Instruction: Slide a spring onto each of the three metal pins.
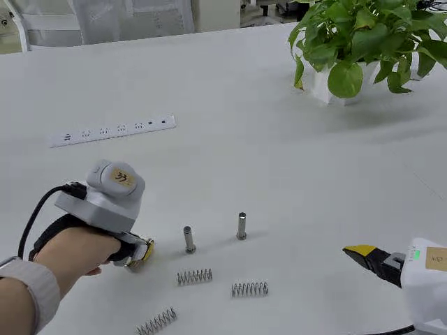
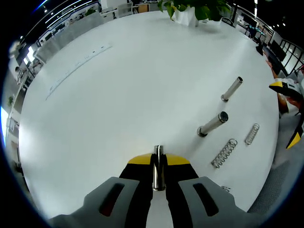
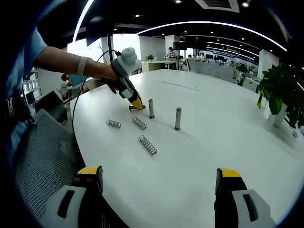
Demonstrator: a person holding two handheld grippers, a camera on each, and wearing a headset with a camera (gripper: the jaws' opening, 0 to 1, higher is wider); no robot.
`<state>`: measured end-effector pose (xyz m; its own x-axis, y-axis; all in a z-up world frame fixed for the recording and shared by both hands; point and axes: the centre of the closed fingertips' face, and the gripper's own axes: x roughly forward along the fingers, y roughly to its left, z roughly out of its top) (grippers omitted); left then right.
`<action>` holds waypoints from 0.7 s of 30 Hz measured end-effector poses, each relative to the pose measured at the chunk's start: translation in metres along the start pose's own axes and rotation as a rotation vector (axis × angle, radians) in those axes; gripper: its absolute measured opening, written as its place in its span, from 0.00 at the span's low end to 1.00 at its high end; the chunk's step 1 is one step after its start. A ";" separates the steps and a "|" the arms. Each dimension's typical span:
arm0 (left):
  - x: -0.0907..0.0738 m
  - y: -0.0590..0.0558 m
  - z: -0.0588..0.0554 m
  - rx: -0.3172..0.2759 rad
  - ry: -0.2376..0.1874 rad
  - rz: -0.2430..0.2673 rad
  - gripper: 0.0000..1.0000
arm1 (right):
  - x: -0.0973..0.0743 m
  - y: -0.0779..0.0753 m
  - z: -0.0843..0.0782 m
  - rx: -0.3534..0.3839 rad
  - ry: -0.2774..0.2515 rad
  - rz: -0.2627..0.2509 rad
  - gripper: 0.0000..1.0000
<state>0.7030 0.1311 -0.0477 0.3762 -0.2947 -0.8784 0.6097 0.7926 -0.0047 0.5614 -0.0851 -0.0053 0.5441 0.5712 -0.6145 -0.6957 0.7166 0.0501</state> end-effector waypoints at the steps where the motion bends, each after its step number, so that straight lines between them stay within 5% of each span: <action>1: 0.000 0.000 0.000 -0.005 -0.006 -0.002 0.05 | 0.000 0.001 0.000 -0.001 0.001 0.001 0.99; 21: -0.019 0.000 0.010 -0.047 -0.130 -0.033 0.04 | 0.001 0.003 -0.002 -0.016 0.011 0.005 0.99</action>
<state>0.7028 0.1319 -0.0262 0.4458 -0.3851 -0.8081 0.5910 0.8046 -0.0574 0.5588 -0.0830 -0.0070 0.5352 0.5703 -0.6231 -0.7058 0.7072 0.0410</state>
